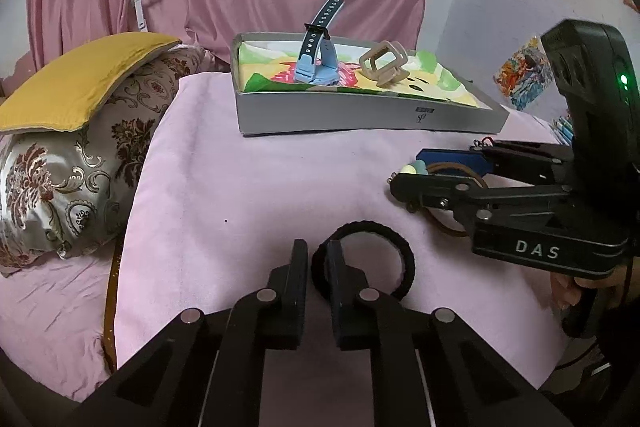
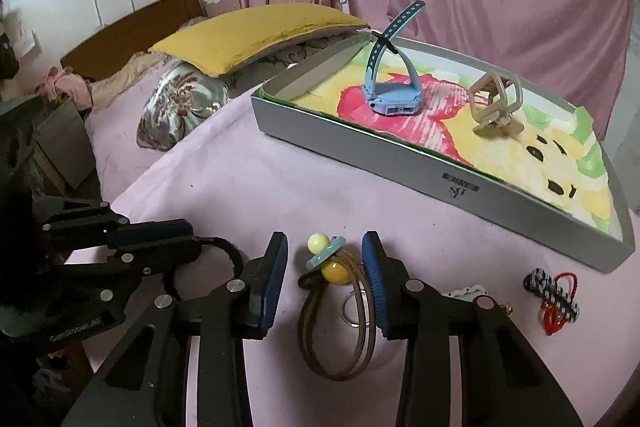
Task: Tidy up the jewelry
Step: 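Grasp the black hair tie with the left tool while the right tool grasps the beaded keyring, then lower the hair tie and keyring into the tray and open both tools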
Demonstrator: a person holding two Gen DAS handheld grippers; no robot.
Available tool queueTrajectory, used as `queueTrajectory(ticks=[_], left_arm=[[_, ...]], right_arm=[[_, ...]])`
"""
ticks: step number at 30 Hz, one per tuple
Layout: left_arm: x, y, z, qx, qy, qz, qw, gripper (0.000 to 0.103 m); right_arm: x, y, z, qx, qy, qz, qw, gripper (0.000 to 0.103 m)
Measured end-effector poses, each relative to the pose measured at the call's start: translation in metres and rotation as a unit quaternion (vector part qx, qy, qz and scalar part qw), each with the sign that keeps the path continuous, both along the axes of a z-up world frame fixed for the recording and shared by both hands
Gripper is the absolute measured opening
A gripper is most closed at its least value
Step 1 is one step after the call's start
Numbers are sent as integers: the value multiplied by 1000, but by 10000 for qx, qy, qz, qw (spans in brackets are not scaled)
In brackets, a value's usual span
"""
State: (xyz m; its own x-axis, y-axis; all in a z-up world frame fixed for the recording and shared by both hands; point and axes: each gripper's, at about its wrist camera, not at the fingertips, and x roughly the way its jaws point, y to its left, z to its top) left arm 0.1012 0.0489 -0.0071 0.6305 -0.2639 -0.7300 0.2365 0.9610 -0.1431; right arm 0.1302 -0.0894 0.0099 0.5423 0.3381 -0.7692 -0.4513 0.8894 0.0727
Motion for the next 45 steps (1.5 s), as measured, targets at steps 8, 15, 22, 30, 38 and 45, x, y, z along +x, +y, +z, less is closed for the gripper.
queueTrajectory(ticks=[8, 15, 22, 30, 38, 45], left_arm=[[0, -4, 0, 180, -27, -63, 9998, 8], [-1, 2, 0, -43, -32, 110, 9999, 5], [-7, 1, 7, -254, -331, 186, 9990, 5], [-10, -5, 31, -541, -948, 297, 9936, 5], [-7, -17, 44, -600, -1274, 373, 9893, 5], [6, -30, 80, -844, -2140, 578, 9715, 5]], right_arm=[[-1, 11, -5, -579, -34, 249, 9980, 25], [-3, 0, -1, -403, -54, 265, 9988, 22], [-18, -23, 10, 305, -324, 38, 9990, 22], [-30, -49, 26, 959, -753, -269, 9922, 22], [-35, -74, 41, 1564, -1078, -496, 9805, 22], [-34, -90, 66, 1802, -1858, -802, 9626, 22]])
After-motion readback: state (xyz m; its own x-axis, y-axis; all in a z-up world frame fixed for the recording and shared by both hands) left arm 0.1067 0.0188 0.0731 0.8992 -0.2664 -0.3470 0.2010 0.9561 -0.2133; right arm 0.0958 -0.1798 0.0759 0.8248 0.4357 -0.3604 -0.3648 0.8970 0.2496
